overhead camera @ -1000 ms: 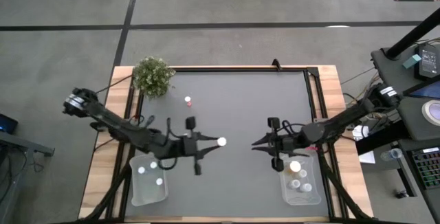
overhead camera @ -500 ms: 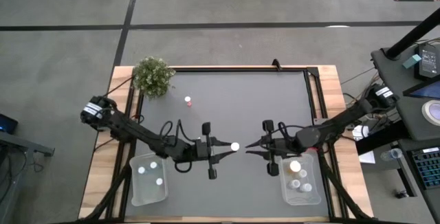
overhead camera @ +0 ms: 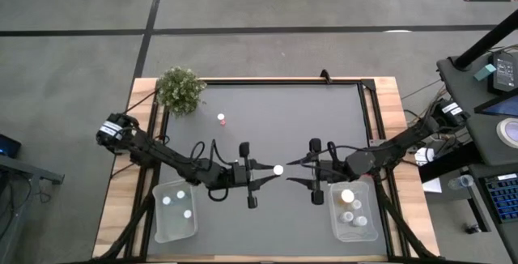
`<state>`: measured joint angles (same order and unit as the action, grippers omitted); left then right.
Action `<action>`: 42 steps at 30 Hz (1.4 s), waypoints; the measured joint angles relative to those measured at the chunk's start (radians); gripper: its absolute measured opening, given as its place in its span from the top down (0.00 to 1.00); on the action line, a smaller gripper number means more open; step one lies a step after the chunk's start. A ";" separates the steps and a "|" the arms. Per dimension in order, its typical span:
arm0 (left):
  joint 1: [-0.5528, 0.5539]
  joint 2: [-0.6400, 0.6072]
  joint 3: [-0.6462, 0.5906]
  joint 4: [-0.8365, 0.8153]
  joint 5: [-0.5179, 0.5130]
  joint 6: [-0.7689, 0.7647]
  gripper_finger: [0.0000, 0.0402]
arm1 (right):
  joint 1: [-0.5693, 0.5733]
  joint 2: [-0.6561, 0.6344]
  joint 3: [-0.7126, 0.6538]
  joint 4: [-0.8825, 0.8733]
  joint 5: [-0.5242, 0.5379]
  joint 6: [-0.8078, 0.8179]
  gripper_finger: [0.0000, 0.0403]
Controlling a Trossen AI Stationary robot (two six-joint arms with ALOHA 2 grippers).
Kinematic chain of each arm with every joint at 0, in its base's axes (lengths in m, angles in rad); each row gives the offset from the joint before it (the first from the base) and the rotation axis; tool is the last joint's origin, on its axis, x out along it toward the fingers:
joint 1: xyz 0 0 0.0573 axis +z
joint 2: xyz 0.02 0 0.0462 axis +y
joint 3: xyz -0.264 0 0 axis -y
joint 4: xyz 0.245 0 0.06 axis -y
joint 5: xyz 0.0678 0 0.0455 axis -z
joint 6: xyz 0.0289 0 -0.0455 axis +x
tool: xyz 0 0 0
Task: Pick and place medicine bottles into bin by pill shape (circle, oval)
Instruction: Put the pink tablet bottle into the gray bin
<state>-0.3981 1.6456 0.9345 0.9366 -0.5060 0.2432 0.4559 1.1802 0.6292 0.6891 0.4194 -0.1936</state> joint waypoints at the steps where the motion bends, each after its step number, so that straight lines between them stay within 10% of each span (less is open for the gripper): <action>1: 0.000 0.002 0.000 0.002 0.000 0.000 0.84 | 0.000 0.000 0.000 0.001 0.000 0.000 0.55; 42: 0.032 0.120 0.099 0.094 0.032 0.026 0.84 | 0.000 0.000 0.000 -0.004 -0.008 -0.008 0.66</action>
<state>-0.3656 1.7653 1.0340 1.0309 -0.4740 0.2694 0.4557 1.1801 0.6289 0.6849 0.4110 -0.2019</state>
